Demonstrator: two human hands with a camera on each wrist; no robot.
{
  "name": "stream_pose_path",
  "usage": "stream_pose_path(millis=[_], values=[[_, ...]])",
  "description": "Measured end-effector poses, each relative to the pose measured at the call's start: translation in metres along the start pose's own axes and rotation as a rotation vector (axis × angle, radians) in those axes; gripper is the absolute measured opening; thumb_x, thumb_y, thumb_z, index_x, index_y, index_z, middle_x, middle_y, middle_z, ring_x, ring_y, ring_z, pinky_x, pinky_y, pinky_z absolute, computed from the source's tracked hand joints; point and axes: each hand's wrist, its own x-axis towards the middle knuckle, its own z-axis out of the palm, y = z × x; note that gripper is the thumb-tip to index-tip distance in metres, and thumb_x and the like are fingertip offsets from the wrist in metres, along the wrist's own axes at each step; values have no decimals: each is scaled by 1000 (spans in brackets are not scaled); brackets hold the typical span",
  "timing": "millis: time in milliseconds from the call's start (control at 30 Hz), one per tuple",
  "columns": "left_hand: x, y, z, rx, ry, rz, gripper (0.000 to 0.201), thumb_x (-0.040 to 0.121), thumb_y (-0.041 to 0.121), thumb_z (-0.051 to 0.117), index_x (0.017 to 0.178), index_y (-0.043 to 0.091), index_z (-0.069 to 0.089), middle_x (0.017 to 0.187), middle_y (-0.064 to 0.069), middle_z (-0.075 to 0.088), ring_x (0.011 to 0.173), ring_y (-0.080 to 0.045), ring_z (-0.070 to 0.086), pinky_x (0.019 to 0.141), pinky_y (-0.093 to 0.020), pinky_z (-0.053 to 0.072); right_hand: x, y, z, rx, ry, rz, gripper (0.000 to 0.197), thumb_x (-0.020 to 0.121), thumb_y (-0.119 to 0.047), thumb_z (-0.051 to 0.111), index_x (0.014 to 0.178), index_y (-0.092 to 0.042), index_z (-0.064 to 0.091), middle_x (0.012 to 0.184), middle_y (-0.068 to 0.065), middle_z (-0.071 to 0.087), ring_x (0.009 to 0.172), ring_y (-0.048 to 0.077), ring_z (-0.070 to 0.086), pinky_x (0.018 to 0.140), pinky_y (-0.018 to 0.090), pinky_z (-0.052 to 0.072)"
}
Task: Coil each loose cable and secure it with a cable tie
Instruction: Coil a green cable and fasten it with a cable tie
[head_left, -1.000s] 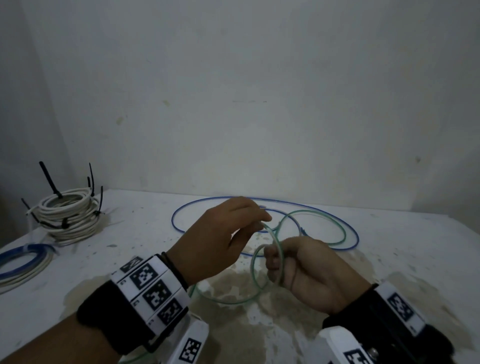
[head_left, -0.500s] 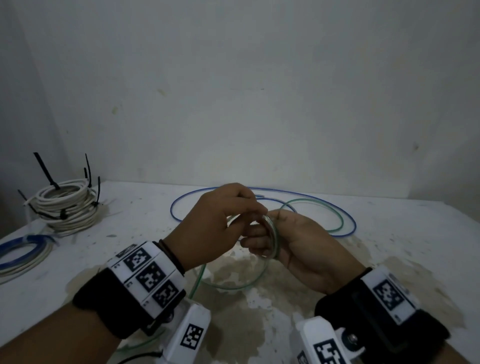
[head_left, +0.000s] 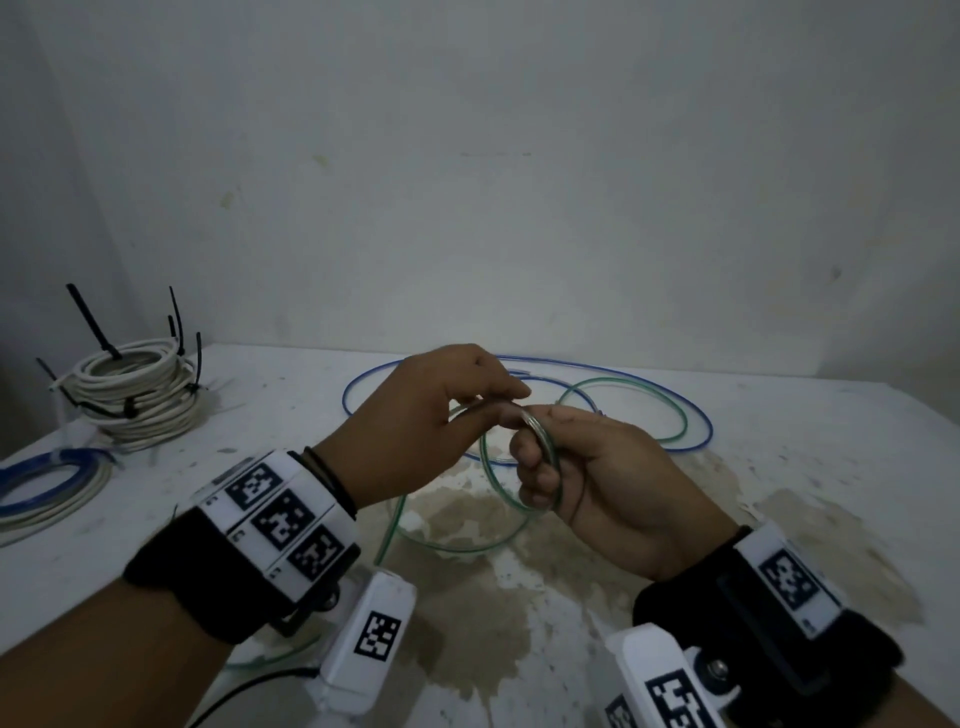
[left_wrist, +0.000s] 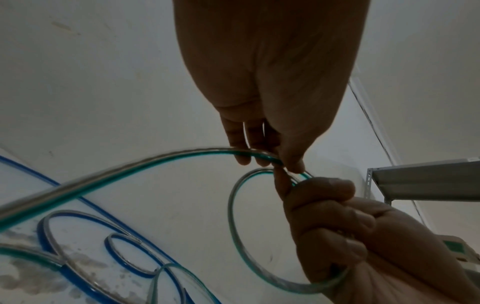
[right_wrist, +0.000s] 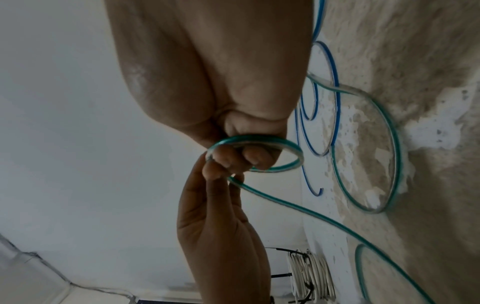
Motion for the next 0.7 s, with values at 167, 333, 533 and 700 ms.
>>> stream_pose_path(millis=[167,333,533,700], values=[[0,0,-3,-123,-65,-167,9,87,32,59,91,33,67,87,13,63,85,-3,59,72,-11,43,-7,0,2,-16,-26,-30,25,96,-15,37,98,-1,59,60,3,48,47,11,36,47,22,34],[0,1,-1,-246,-114,-324,21,92,15,60,90,34,66,84,29,65,84,6,60,75,-8,43,-11,0,3,-9,-51,-34,27,86,-20,46,98,1,58,59,3,47,45,11,37,47,25,38],[0,-1,1,-474,-125,-471,15,94,22,56,91,24,71,85,10,70,79,-2,60,72,-17,46,-15,-2,7,19,-65,-48,29,82,-22,45,97,0,56,58,0,43,44,9,32,45,22,33],[-3,-4,6,-594,-108,-481,24,87,36,56,95,19,71,86,-16,65,69,-11,54,65,-25,45,-17,-3,8,13,-17,-78,23,91,-15,40,97,1,55,58,0,44,44,10,35,45,22,33]])
